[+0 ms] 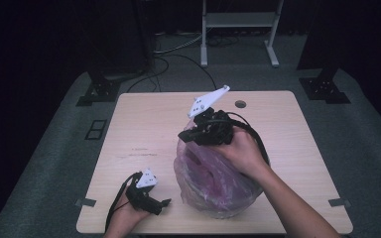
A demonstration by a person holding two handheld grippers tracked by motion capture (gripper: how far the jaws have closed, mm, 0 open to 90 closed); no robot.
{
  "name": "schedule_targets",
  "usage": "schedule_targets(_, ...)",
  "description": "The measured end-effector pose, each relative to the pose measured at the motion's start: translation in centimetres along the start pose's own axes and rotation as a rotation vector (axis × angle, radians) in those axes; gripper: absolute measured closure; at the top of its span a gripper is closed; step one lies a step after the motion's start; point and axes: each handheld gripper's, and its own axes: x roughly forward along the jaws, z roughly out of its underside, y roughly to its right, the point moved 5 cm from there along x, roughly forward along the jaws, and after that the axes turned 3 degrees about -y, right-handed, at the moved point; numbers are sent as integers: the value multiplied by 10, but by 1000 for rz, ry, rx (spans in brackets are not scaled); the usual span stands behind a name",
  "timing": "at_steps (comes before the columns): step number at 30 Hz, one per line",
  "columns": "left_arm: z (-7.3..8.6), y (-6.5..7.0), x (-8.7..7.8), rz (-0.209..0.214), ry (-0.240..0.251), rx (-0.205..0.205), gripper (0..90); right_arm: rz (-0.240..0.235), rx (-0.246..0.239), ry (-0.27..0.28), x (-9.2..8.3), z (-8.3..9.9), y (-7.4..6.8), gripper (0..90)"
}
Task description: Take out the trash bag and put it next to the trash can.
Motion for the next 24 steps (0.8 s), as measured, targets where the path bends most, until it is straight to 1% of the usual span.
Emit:
schedule_targets(2,0,0,0,0,0,0,0,-2,-7,-8,3,0,-1,900)
schedule_targets(10,0,0,0,1,0,0,0,-20,-6,-29,14,2,-3,900)
schedule_targets(16,0,0,0,1,-1,0,0,-34,4,-45,19,6,-3,894)
schedule_targets(24,0,0,0,1,-1,1,0,-30,16,-47,22,14,-1,674)
